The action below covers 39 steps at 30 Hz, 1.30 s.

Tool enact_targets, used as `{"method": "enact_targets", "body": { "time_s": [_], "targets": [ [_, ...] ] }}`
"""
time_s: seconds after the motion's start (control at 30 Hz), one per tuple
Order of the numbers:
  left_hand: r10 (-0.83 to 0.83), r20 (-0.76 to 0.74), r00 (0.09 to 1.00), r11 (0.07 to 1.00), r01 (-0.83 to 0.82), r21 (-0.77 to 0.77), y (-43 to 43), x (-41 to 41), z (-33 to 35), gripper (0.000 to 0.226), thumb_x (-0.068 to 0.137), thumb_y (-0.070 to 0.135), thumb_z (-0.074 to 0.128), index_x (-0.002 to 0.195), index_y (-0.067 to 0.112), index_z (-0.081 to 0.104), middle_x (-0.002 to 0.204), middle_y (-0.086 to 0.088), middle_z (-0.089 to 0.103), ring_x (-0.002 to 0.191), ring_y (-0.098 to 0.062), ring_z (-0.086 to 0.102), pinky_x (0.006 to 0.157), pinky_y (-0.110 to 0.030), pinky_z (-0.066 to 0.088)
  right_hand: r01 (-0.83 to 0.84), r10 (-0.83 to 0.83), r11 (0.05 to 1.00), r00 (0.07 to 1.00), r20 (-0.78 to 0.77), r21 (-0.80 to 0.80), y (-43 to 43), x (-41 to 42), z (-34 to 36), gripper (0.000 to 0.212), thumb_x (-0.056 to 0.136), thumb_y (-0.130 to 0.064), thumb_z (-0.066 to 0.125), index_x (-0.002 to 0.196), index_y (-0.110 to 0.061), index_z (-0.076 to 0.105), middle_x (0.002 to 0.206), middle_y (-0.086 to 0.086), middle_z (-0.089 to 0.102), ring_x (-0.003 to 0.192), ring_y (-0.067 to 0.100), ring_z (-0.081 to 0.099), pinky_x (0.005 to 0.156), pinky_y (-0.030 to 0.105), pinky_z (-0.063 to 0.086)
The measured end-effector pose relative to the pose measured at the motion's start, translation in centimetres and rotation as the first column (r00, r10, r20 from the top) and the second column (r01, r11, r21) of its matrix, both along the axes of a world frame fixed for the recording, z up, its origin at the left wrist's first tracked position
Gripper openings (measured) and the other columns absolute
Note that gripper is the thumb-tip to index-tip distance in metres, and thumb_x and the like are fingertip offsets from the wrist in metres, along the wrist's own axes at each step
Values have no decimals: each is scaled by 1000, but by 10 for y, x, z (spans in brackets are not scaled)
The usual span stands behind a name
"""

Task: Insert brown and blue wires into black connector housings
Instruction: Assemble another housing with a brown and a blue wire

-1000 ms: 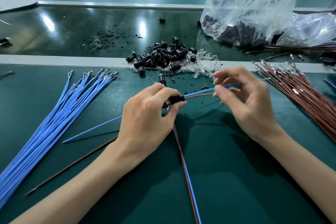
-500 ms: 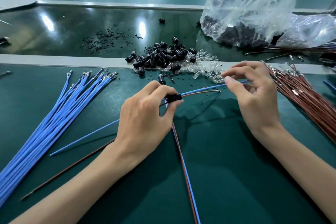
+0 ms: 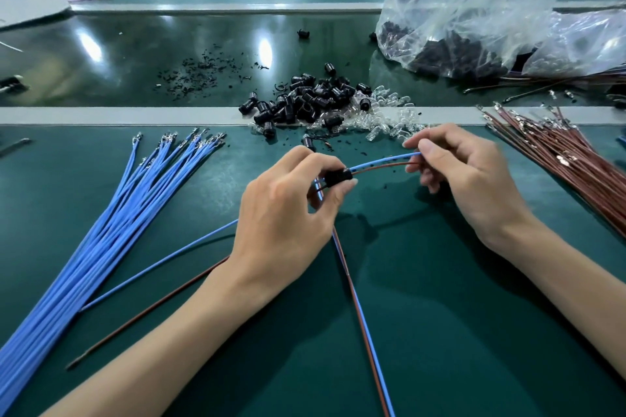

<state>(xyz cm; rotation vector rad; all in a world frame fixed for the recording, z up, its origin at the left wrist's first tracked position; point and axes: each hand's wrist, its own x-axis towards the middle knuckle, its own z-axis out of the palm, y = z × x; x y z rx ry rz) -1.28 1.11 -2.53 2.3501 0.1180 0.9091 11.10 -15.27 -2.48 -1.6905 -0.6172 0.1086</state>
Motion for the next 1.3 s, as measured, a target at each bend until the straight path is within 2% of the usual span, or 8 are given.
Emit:
{"method": "enact_targets", "body": {
  "time_s": [0.23, 0.43, 0.53, 0.67, 0.77, 0.93, 1.07, 1.3],
  "targets": [
    [-29, -28, 999, 993, 32, 116, -4, -3, 3, 13, 84, 25, 68, 92, 16, 68, 84, 5, 61, 64, -12, 55, 58, -34, 49, -149, 164, 984, 971, 173, -99, -2, -5, 5, 25, 90, -4, 60, 90, -29, 63, 72, -13, 67, 66, 1, 61, 66, 10, 43],
    [-66, -60, 996, 955, 81, 286, -8, -6, 4, 14, 87, 16, 65, 100, 13, 68, 90, 0, 63, 66, -18, 57, 54, -34, 46, -216, 243, 965, 949, 203, -146, 3, -14, 6, 11, 74, -25, 70, 85, -23, 67, 76, -8, 72, 56, 15, 60, 60, 24, 52],
    [-78, -105, 991, 944, 107, 312, -10, -6, 4, 18, 88, 11, 61, 105, 13, 68, 92, -2, 62, 66, -21, 57, 49, -35, 46, -108, 149, 980, 954, 259, -168, 1, -12, 7, 12, 82, -32, 71, 91, -23, 69, 83, -10, 72, 72, 6, 63, 65, 25, 49],
    [15, -128, 992, 955, 24, 294, -9, -6, 6, 18, 87, 14, 54, 100, 15, 68, 87, 0, 57, 57, -14, 42, 47, -30, 41, 223, -55, 897, 914, 403, -381, 1, 4, 3, 24, 92, -21, 60, 116, -19, 67, 124, -8, 61, 120, 14, 48, 101, 19, 34],
    [31, -130, 991, 971, 1, 238, -8, -5, 8, 24, 91, 28, 47, 96, 16, 66, 85, -1, 54, 55, -19, 49, 49, -31, 41, 251, 20, 809, 893, 450, -532, 3, 5, -2, 23, 89, -13, 63, 111, -15, 70, 121, -2, 64, 115, 20, 51, 100, 20, 30],
    [23, -121, 992, 988, -4, 152, -2, -2, 6, 26, 91, 38, 53, 89, 16, 67, 82, -1, 52, 57, -25, 52, 52, -37, 46, 288, -145, 879, 921, 361, -380, 0, 4, 3, 15, 82, -3, 68, 85, -17, 73, 82, -5, 66, 66, 3, 58, 68, -3, 36],
    [14, -104, 994, 997, -6, 72, 1, 1, 3, 25, 90, 36, 53, 86, 15, 65, 82, 4, 50, 59, -21, 49, 56, -34, 44, 330, -258, 916, 920, 296, -228, 1, 2, 4, 18, 91, -7, 58, 89, -23, 66, 76, -14, 64, 71, 3, 62, 68, 7, 46],
    [-12, -89, 996, 998, 7, -57, 7, 5, -1, 18, 92, 25, 56, 83, 11, 62, 77, 4, 55, 62, -15, 45, 61, -30, 38, -195, 197, 980, 979, 54, -41, -1, -6, 7, 20, 83, -13, 65, 94, -29, 69, 83, 0, 73, 67, 7, 66, 67, 14, 51]
  ]
}}
